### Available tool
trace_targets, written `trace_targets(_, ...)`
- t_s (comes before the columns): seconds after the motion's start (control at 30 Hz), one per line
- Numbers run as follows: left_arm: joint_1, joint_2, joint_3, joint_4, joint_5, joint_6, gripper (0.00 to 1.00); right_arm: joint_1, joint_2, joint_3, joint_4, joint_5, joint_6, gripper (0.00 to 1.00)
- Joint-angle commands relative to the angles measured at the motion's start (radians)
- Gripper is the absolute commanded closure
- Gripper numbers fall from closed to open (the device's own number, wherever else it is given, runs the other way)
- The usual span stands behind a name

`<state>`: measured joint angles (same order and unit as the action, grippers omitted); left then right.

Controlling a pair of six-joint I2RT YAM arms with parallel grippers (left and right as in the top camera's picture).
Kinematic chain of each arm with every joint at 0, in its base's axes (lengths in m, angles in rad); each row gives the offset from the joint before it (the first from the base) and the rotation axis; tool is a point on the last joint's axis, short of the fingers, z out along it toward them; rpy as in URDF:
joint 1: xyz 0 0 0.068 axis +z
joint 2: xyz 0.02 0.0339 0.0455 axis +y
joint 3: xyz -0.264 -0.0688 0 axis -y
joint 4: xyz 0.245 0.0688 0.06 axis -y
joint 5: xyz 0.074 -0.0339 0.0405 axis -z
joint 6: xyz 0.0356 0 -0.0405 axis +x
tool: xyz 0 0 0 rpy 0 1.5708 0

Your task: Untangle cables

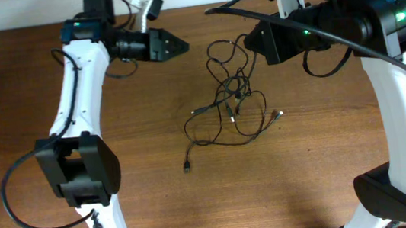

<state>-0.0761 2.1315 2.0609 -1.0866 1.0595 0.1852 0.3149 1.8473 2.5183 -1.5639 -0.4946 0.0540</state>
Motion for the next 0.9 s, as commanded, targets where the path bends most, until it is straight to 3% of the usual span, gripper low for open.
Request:
trace_targets(0.0,-0.056,-0.032,0.009,0.026,0.115,0.03,0.6,0.006,0.007,0.021,-0.001,0.002,0.01,0.96)
trace_targets(0.1,-0.081,-0.032,0.009,0.08,0.184,0.029,0.58,0.006,0.007,0.021,-0.004,0.002,0.014,0.96)
trace_targets(0.27,-0.094,-0.032,0.008,0.067,0.119,0.031,0.54,0.006,0.007,0.021,-0.008,0.002,0.014,0.96)
trace_targets(0.33,-0.091,-0.032,0.008,-0.012,-0.031,0.111,0.53,0.006,0.007,0.021,-0.018,0.002,0.013,0.96)
trace_targets(0.47,-0.085,-0.031,0.008,-0.19,-0.041,0.438,0.48,0.006,0.007,0.021,-0.019,0.01,0.013,0.96)
trace_targets(0.7,-0.08,-0.03,0.004,-0.21,-0.202,0.513,0.43,0.006,0.007,0.021,-0.02,0.009,0.014,0.96)
trace_targets(0.87,-0.061,-0.03,0.004,-0.22,-0.212,0.552,0.38,0.006,0.007,0.021,-0.02,0.009,0.013,0.96)
